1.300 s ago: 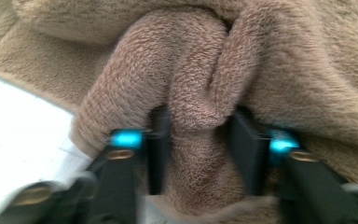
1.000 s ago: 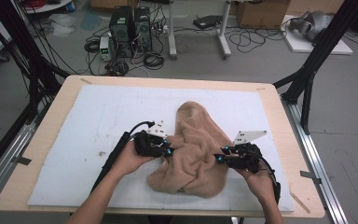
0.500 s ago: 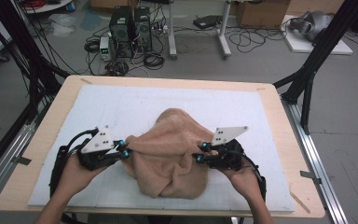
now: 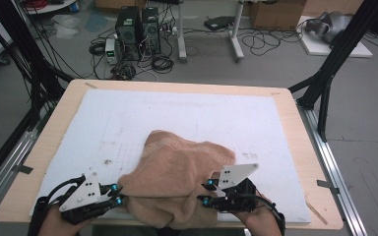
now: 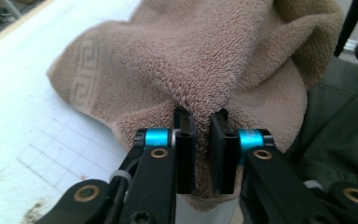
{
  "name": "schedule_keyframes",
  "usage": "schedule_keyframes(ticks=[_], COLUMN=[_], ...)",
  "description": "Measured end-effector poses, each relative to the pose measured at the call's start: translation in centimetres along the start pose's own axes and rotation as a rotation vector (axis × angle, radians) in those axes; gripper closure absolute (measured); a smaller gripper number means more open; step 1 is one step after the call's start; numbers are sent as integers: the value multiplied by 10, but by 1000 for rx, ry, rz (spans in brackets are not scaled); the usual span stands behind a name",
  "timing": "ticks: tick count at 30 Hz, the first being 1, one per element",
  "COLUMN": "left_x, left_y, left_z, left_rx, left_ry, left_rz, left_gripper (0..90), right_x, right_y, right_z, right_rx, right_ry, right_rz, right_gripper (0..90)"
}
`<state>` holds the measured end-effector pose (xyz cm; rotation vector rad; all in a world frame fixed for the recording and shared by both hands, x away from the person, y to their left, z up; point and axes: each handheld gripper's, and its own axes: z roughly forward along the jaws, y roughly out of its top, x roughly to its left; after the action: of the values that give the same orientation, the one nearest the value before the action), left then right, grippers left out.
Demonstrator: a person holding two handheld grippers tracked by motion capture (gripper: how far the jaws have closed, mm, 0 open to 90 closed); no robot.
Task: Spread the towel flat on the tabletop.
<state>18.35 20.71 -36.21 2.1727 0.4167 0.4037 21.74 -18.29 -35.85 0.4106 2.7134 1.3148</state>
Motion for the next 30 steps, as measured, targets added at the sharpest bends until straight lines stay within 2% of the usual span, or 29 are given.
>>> schedule_keyframes(ticks=[1, 2, 4, 5, 6, 8, 9, 10, 11, 12, 15, 17, 19, 20, 21, 23, 25, 26, 30], left_x=[2, 5, 12, 16, 21, 32, 37, 43, 48, 53, 70, 82, 95, 100, 106, 116, 124, 128, 141], left_y=[0, 2, 6, 8, 11, 15, 17, 19, 20, 22, 25, 24, 23, 22, 21, 17, 11, 8, -6], left_z=[0, 0, -2, -2, -2, 2, 6, 11, 17, 22, 42, 58, 73, 81, 89, 103, 117, 123, 143], left_rx=[-9, -17, -53, -65, -76, -85, -89, -93, -97, -95, -103, -100, -66, -47, -35, -7, 30, 53, 145], left_ry=[-4, 0, 6, 9, 16, 27, 30, 36, 34, 37, 57, 68, 69, 70, 67, 64, 71, 68, 80], left_rz=[-10, -15, -20, -15, -10, 0, -7, -7, -8, -5, -4, -34, -58, -76, -90, -120, -143, -165, -210], left_gripper=[682, 682, 625, 596, 596, 566, 553, 553, 537, 537, 522, 518, 508, 495, 495, 487, 480, 477, 465], right_x=[-1, -1, -4, -9, -9, -19, -30, -30, -43, -43, -65, -80, -92, -102, -102, -115, -118, -123, -128], right_y=[0, 0, 1, 2, 2, 1, 0, 0, -2, -2, -7, -12, -18, -26, -26, -42, -47, -56, -68], right_z=[-4, -4, -14, -24, -24, -32, -37, -37, -38, -38, -35, -30, -23, -16, -16, -3, 2, 10, 22], right_rx=[-9, -9, -41, -62, -62, -69, -75, -75, -65, -65, -55, -42, -31, -13, -13, 17, 30, 62, 100], right_ry=[1, 1, -1, -30, -30, -59, -99, -99, -137, -137, -181, -209, -225, -244, -244, -266, -276, -291, -295], right_rz=[3, 3, 21, 35, 35, 48, 72, 72, 96, 96, 139, 169, 200, 223, 223, 268, 279, 299, 330], right_gripper=[601, 601, 579, 549, 549, 534, 527, 527, 512, 512, 503, 499, 496, 489, 489, 487, 487, 487, 510])
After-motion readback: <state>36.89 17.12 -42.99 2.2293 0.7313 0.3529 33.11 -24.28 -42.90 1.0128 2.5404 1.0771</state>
